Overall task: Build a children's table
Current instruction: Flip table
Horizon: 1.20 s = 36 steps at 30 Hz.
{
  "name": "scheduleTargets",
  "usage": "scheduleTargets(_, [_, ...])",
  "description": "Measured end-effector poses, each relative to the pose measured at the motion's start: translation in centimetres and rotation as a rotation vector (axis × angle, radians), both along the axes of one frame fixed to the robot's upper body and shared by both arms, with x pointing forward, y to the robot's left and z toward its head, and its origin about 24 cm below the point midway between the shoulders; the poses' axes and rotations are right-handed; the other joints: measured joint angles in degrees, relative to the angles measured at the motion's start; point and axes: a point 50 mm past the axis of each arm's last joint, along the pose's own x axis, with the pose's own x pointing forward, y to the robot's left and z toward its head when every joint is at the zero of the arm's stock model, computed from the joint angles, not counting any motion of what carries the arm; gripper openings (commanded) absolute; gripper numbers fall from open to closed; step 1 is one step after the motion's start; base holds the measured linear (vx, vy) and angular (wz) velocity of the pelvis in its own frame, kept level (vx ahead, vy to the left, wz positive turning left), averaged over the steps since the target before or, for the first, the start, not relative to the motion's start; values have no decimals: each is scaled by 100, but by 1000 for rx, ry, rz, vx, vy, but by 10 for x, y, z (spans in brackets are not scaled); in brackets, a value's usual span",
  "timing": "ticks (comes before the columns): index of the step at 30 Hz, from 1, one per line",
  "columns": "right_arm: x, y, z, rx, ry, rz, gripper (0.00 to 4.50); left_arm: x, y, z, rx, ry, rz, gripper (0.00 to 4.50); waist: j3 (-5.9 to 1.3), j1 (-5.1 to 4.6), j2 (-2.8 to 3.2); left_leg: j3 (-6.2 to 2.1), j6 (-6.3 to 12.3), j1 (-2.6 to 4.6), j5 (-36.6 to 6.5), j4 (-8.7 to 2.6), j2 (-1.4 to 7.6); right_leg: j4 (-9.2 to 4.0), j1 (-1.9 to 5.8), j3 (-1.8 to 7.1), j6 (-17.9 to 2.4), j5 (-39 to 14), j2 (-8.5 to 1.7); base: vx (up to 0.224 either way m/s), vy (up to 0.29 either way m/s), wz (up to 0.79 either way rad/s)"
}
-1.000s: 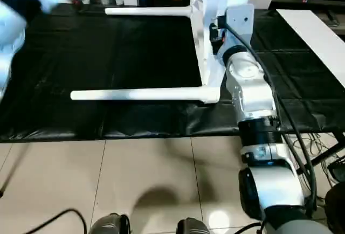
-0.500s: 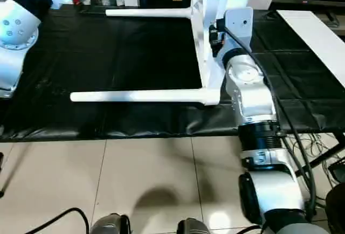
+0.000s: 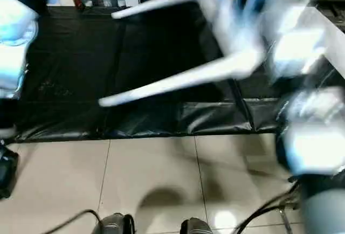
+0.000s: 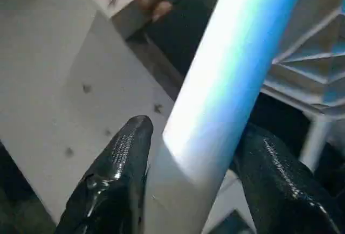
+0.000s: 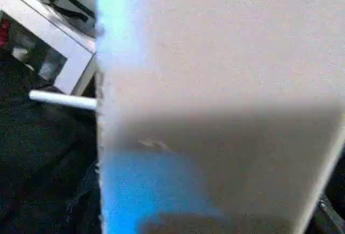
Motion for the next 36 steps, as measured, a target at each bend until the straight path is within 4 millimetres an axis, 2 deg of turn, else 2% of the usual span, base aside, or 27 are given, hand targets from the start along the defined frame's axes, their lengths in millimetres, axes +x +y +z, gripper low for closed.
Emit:
scheduleTargets(2, [-2,5,15,-41,-25,29,197,-2,3,-8,-69,23,-2,224,-11,-8,-47,-2,3,-2,-2,10,1,0,3,0,1,-1,0,0,0,0])
scheduleTargets(4, [-3,9,24,-72,-38,56,197,-4,5,-16,-121,49,-1,221,-12,-7,-64,-4,15,-1,-10,32,1,0,12,0,2,-1,-4,0,0,0])
scheduleTargets(5, [-4,12,29,-93,-51,70,253,-5,6,-22,-152,67,-2,218,-11,-3,-78,-4,21,-2,-14,45,-1,0,20,2,2,-1,-5,0,0,0])
scheduleTargets(6, [-5,14,32,-113,-57,93,253,-5,8,-24,-169,79,5,218,-9,-4,-96,-6,22,-2,-15,52,-1,1,25,4,6,-3,-5,0,0,0])
scheduleTargets(10, [-7,29,39,-191,-71,180,306,-4,19,-35,-220,129,47,209,-37,-16,-171,-10,29,-2,-19,73,-3,0,35,10,40,-23,-6,0,0,0])
scheduleTargets(12, [-7,32,39,-199,-66,200,321,-4,22,-36,-226,140,58,203,-38,-12,-233,-16,28,-2,-19,78,-3,-4,38,8,42,-25,-6,0,0,0])
scheduleTargets(13, [-7,35,40,-205,-66,220,321,-3,23,-37,-231,150,64,203,-37,-14,-243,-17,29,-3,-19,82,-4,-7,33,9,43,-25,-6,0,0,0])
scheduleTargets(15, [-9,42,41,-224,-75,276,349,-1,30,-41,-248,179,97,198,-36,-32,-243,-19,37,-2,-24,98,-9,-7,29,13,43,-25,-10,0,0,0])
scheduleTargets(17, [-10,46,41,-233,-85,329,357,0,35,-44,-269,205,122,194,-35,-48,-248,-27,40,-7,-26,109,-12,-9,24,9,43,-26,-13,0,0,0])
scheduleTargets(22, [-14,51,41,-263,-135,411,399,6,32,-64,-306,295,136,180,-29,-37,-237,-29,46,-35,-30,125,-20,-10,13,11,42,-25,-20,0,0,0])
scheduleTargets(26, [-17,49,39,-176,-170,497,428,13,24,-89,-320,410,122,171,-16,-12,-218,-32,46,-118,-29,135,-18,-14,-8,5,-36,27,-20,0,0,0])
scheduleTargets(28, [-20,42,45,-45,-223,539,444,14,24,-100,-319,457,117,165,9,-3,-178,-32,48,-143,-29,151,-17,-14,-21,4,-66,73,-20,0,0,0])
scheduleTargets(29, [-24,33,52,75,-280,563,448,16,24,-105,-320,474,115,163,20,11,-161,-32,51,-158,-27,151,-16,-14,-31,2,-68,76,-20,0,0,0])
scheduleTargets(32, [-33,11,64,261,-386,576,450,19,28,-114,-320,488,114,161,32,37,-141,-40,70,-175,-17,151,-7,-18,-37,-11,-70,86,-12,0,0,0])
scheduleTargets(34, [-35,-2,60,321,-411,569,450,20,31,-117,-314,491,120,161,32,38,-141,-49,80,-176,-12,151,4,-35,-29,-23,-70,86,0,0,0,0])
scheduleTargets(36, [-33,-18,40,409,-405,545,450,20,35,-118,-295,486,109,161,47,46,-115,-73,85,-172,-11,151,11,-61,1,-46,-70,86,6,0,0,0])
